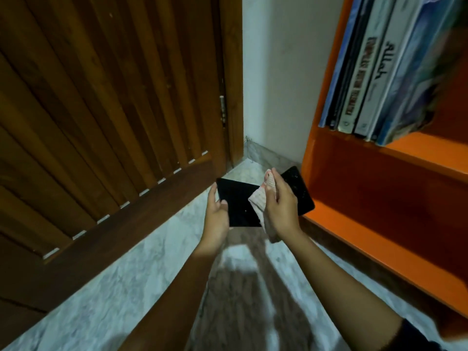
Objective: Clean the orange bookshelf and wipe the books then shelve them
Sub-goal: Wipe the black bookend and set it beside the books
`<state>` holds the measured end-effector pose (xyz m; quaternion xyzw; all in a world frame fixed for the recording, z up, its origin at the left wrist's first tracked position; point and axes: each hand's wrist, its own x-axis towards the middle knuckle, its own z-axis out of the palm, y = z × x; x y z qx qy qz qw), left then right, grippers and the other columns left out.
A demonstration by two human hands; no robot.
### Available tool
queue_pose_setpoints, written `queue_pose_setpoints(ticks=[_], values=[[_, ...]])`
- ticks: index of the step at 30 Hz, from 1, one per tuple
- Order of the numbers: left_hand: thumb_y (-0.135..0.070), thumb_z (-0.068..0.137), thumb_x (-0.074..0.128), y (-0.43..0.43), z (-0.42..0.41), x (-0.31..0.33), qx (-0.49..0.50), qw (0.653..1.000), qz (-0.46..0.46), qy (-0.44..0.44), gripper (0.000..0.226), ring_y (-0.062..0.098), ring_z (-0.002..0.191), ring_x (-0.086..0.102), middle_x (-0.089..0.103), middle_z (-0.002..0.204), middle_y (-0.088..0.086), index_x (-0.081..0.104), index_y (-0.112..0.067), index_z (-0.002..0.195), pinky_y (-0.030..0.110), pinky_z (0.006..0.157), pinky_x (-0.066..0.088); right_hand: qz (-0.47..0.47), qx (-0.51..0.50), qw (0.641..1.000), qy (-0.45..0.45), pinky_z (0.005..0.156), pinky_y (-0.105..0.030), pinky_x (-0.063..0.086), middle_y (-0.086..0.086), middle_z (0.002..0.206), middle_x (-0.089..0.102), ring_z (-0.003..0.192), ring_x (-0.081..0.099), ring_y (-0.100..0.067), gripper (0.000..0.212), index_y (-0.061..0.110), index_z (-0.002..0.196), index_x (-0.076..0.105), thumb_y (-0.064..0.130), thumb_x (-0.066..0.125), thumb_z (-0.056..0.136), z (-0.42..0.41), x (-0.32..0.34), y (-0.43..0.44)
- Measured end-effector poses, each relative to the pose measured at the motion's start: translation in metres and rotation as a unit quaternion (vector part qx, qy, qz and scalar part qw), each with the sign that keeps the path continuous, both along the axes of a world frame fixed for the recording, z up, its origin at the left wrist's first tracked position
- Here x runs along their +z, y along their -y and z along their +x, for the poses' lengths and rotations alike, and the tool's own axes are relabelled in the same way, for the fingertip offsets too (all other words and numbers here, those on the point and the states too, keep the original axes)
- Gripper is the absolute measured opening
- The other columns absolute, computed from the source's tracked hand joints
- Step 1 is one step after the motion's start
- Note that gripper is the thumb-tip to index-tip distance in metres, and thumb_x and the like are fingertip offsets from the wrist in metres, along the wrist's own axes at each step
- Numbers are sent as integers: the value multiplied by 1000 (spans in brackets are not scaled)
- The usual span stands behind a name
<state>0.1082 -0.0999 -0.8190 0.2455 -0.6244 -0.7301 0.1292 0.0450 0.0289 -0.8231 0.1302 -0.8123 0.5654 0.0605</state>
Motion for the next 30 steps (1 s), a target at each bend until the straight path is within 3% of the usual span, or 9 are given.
queue_pose_setpoints(ticks=[2,5,10,16,20,23,24,26,30], values=[[-10,98,38,-19,4,22,-9,1000,-2,-30,50,31,130,44,42,145,11,37,-50,129,53,105,39,12,-32,999,-30,95,-9,25,-5,143,45,126,42,-8,43,16,143,40,14,42,100,-3,13,-9],[-16,94,45,-44,17,52,-46,995,-20,-84,50,28,131,43,41,146,8,42,-57,123,53,108,36,34,-50,997,-45,105,-16,21,-8,149,37,137,34,-19,42,13,143,39,19,41,101,-3,26,-24],[-8,100,37,-74,34,95,-118,983,-44,-133,50,17,135,39,39,147,-4,29,-32,144,43,111,35,25,-15,998,-53,118,-38,20,5,153,32,142,24,-10,42,24,146,34,28,29,104,6,40,-38],[-6,101,34,-86,47,123,-172,971,-91,-140,50,-6,113,45,43,125,-20,27,-26,146,9,94,41,-19,18,997,-72,118,-49,16,14,152,30,143,18,-4,36,49,138,26,39,26,103,22,58,-45],[-7,101,34,-89,51,133,-195,964,-108,-144,51,2,132,34,33,144,-15,24,-29,146,17,105,37,-30,32,992,-121,116,-49,21,8,151,35,142,24,-7,44,43,139,28,49,21,96,26,73,-44],[-9,101,35,-90,54,140,-201,963,-108,-143,51,-3,129,27,31,139,-19,23,-28,147,5,94,36,-32,55,985,-158,116,-46,23,9,150,35,142,26,-8,44,41,139,28,49,23,96,30,85,-43],[-11,101,35,-90,53,140,-198,964,-105,-143,51,-1,131,26,29,142,-19,22,-29,147,7,97,35,-30,65,983,-169,116,-46,24,10,150,35,142,26,-7,43,42,139,29,47,24,97,31,88,-43],[-14,101,37,-88,53,140,-195,965,-89,-150,51,7,137,30,30,151,-11,23,-32,146,29,111,34,-27,85,978,-188,116,-46,25,9,150,36,141,27,-6,41,41,140,30,42,26,98,33,92,-43],[-18,102,36,-87,52,143,-191,970,-19,-148,47,16,132,43,40,146,-5,28,-39,144,44,99,47,-40,124,969,-208,116,-37,26,20,147,35,139,30,-3,39,46,137,32,35,29,100,39,100,-45]])
